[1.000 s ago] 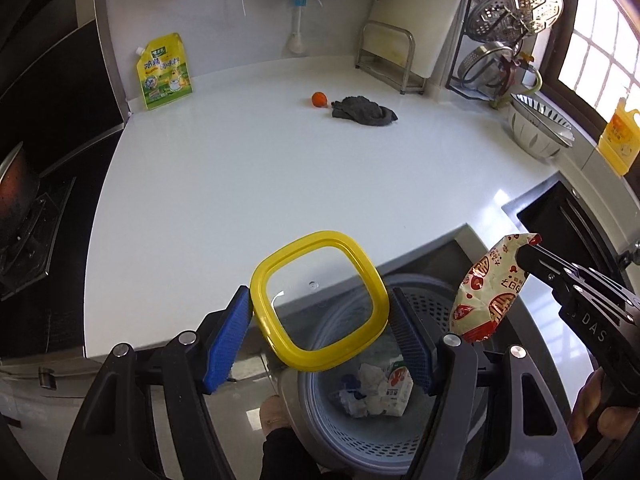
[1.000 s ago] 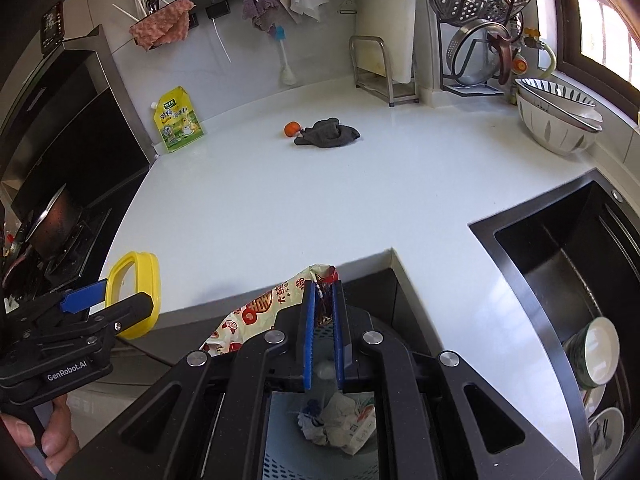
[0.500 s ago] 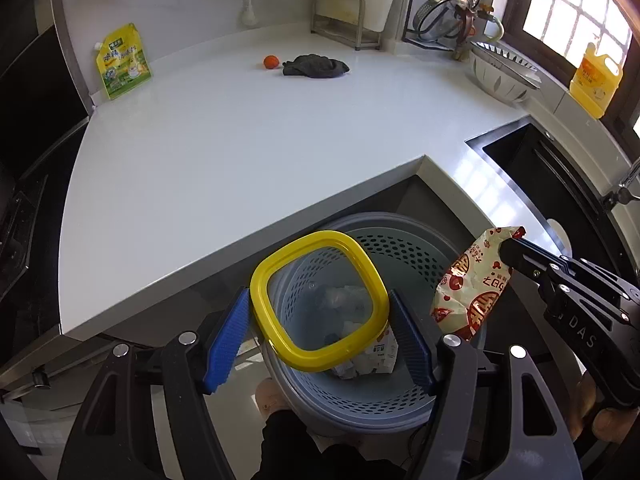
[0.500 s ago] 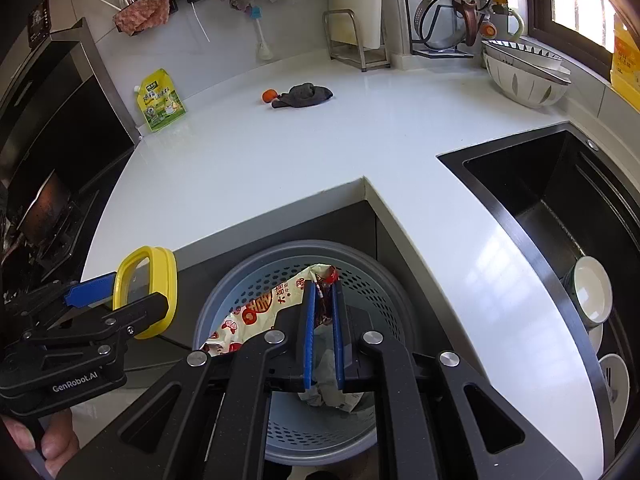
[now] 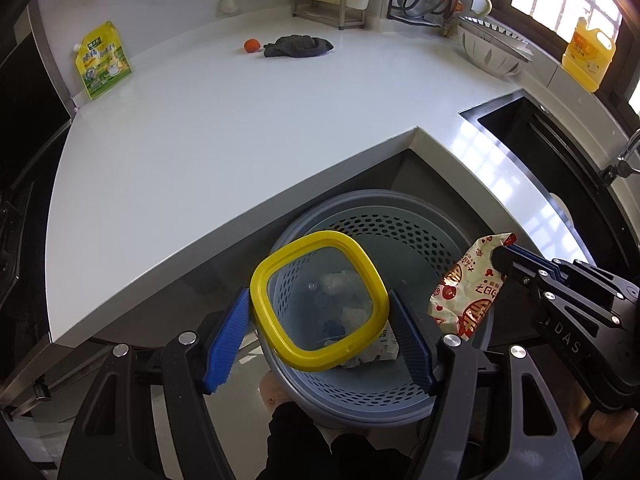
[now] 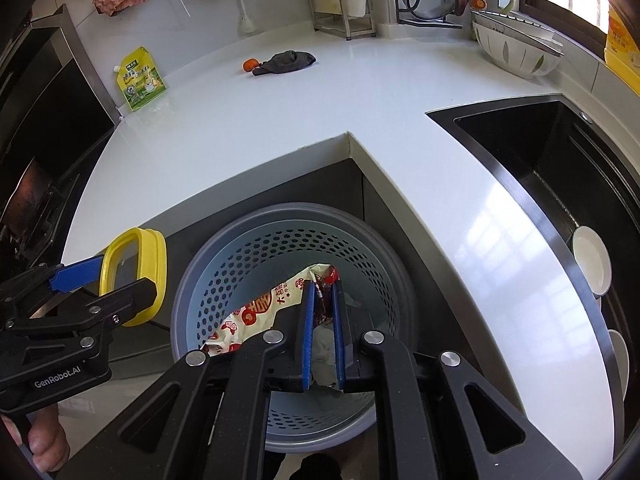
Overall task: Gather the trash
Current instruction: 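Carry lid and wrapper over the wastebasket and lower them in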
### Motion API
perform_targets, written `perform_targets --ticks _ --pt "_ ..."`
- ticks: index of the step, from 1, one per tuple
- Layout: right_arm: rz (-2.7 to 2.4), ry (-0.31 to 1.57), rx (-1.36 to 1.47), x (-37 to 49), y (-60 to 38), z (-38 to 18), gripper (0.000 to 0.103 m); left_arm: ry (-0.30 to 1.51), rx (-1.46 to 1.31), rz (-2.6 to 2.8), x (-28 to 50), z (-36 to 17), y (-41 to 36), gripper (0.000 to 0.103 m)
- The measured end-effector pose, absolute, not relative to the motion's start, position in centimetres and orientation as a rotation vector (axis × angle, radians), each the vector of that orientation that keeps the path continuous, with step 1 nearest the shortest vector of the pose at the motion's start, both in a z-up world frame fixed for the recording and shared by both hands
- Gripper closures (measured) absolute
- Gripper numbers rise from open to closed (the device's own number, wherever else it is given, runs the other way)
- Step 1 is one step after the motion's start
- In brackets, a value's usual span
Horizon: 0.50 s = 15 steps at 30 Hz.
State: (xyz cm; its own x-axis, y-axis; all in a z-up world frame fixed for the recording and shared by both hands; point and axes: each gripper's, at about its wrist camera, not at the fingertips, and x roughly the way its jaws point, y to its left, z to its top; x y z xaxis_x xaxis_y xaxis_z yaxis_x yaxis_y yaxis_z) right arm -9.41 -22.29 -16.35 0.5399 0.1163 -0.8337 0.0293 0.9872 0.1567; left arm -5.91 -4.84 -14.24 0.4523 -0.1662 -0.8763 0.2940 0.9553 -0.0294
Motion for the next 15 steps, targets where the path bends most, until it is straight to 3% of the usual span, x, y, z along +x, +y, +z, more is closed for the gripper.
perform_targets --ticks 15 --pt "0.051 1.059 0.164 -8.9 -22.2 -18.2 0.093 1.119 0.120 -0.275 -5.5 -16.2 -4.8 0.035"
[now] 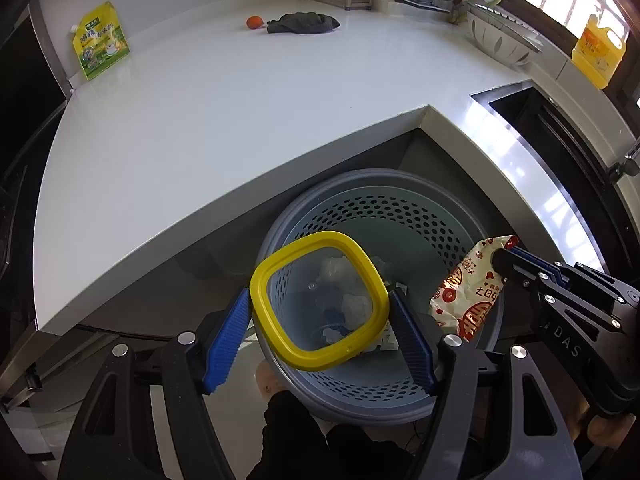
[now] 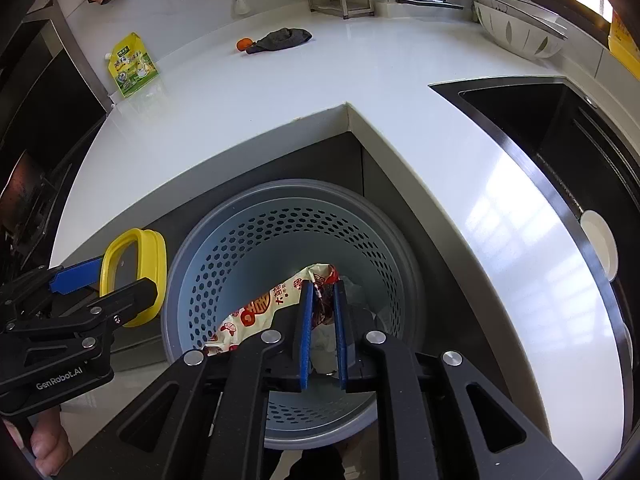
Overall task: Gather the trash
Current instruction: 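Carry lid and wrapper over the wastebasket and lower them in, then open both tools to drop the yellow lid and wrapper into the wastebasket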
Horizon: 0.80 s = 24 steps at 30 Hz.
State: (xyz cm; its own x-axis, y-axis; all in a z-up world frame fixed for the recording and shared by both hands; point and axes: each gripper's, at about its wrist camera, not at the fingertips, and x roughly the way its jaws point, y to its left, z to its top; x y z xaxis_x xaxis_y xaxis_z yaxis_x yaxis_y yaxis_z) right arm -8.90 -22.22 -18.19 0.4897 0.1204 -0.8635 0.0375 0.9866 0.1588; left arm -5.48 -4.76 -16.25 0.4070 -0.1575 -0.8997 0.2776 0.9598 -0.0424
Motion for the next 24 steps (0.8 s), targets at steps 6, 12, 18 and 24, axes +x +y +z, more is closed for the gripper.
perform_targets --ticks 6,12,18,24 --pt "0.043 1.058 0.168 -9.0 -22.6 -18.2 0.090 1.124 0.119 -0.275 -5.4 -16.2 -4.8 0.034" --pt "0.028 1.048 0.189 -9.1 -23.2 -17.8 0.061 1.133 0.114 -0.267 -5.2 -16.3 -4.7 0.028" --pt "0.030 1.040 0.198 -9.3 -23.4 -17.3 0.057 1.131 0.101 -0.253 -5.3 -16.1 -4.4 0.026" --pt "0.041 1.034 0.206 -9.4 -23.5 -16.6 0.054 1.121 0.094 -0.238 -5.4 -15.5 -4.0 0.025"
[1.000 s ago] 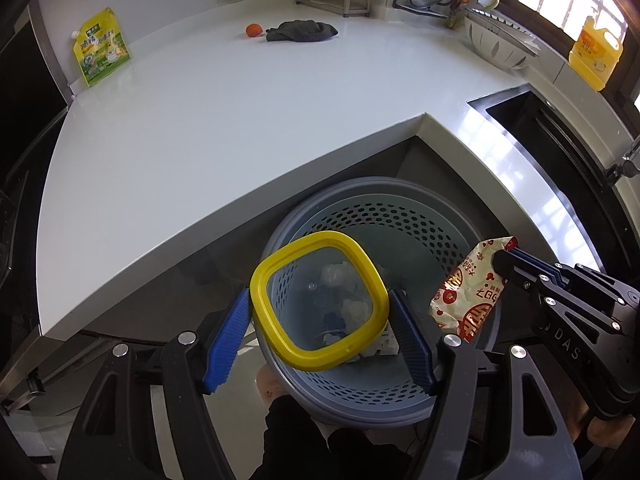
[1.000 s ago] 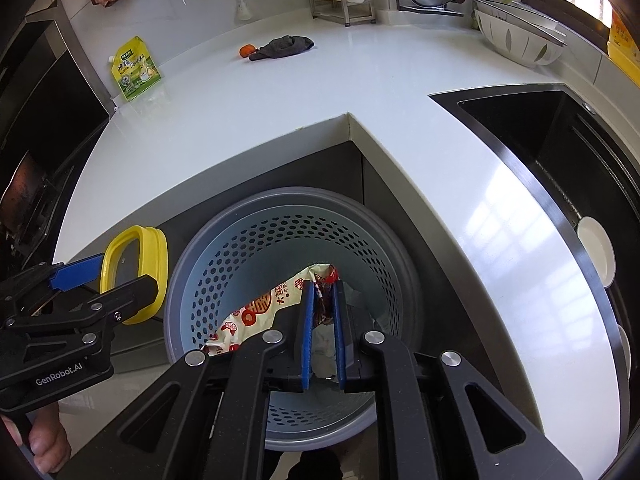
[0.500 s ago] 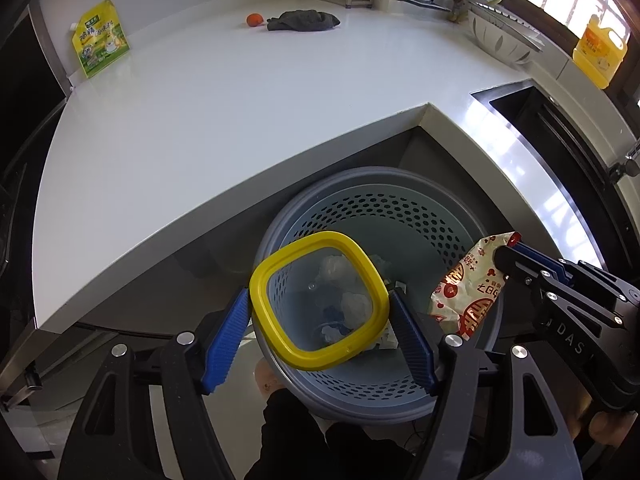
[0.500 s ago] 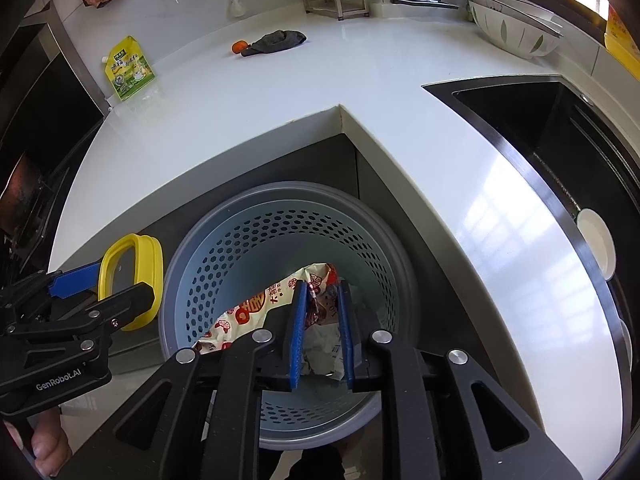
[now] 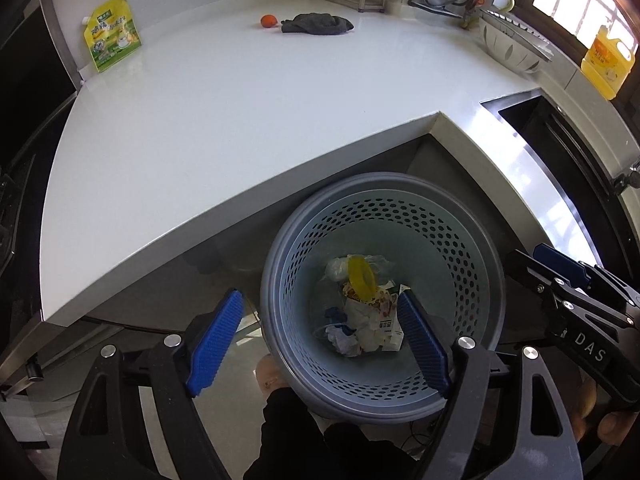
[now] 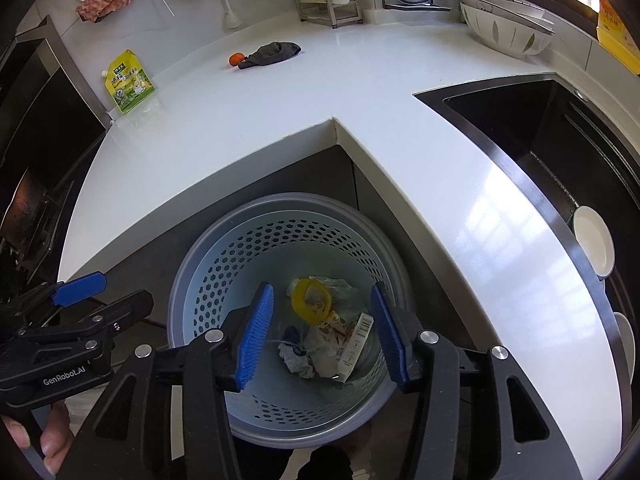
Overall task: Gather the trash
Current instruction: 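Open both tools to drop the yellow lid and wrapper into the wastebasket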
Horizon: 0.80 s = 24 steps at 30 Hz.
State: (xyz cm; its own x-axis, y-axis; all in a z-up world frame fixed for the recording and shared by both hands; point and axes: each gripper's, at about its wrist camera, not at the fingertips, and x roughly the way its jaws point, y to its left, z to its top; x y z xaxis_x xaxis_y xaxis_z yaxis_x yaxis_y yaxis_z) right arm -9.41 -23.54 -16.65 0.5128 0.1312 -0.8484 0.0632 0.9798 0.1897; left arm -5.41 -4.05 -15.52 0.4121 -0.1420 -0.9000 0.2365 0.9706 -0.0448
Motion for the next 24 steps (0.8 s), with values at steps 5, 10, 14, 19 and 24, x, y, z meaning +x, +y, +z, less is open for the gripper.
perform_targets --ticks 5,10,14,19,24 --pt "0.055 1.015 0.213 -9.7 -24.0 -15.5 0.053 1.087 0.081 -0.220 -5.5 -14.0 -3.6 0.024" --pt "0.070 0.974 0.222 -9.9 -24.5 -13.7 0.048 1.034 0.056 -0.187 -5.6 -11.8 -2.9 0.020" --pt "0.087 0.923 0.211 -9.7 -24.7 -12.1 0.045 0.990 0.034 -0.155 -5.7 -10.0 -2.0 0.019" --pt "0.105 0.891 0.215 -8.4 -24.7 -10.8 0.043 0.957 0.005 -0.127 -5.2 -8.4 -0.6 0.019" --pt "0.114 0.875 0.212 -5.7 -23.9 -10.0 0.042 0.915 0.006 -0.099 -3.1 -7.0 1.0 0.018"
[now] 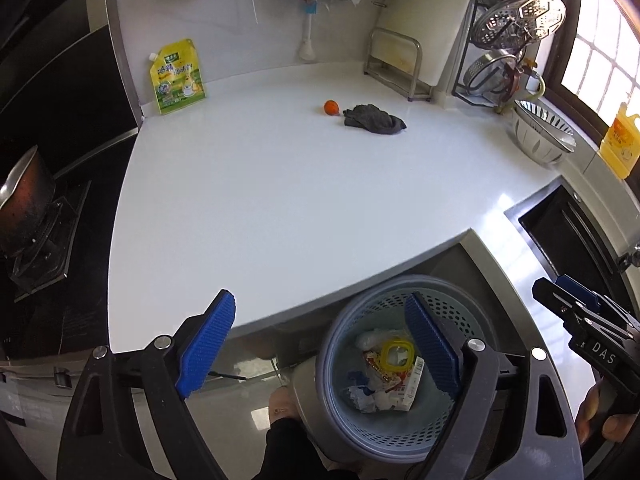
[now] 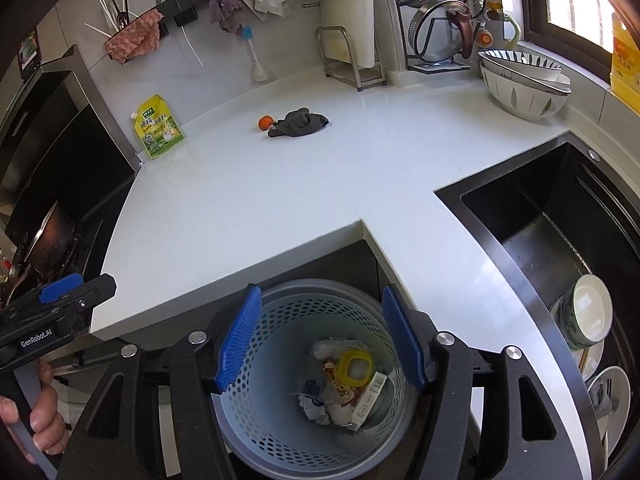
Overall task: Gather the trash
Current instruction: 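Move both tools from the wastebasket toward the orange peel and grey cloth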
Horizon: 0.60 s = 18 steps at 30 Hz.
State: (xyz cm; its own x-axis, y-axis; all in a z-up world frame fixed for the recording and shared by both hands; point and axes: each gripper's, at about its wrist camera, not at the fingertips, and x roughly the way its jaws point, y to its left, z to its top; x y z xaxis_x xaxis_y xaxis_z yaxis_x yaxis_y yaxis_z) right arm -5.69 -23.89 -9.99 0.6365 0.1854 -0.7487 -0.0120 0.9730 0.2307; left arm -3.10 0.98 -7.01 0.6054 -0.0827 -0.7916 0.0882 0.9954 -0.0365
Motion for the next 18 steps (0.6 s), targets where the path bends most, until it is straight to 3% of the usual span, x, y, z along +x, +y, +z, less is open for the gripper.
perform_targets --ticks 10,18 --pt "0.100 0.831 0.185 4.2 -20.8 -8.8 0.038 0.841 0.026 -0.068 7.6 -4.6 4.2 0.014" --pt "0.059 0.828 0.187 15.0 -19.0 -10.0 0.037 0.866 0.039 -0.084 18.4 -6.4 5.5 0.014"
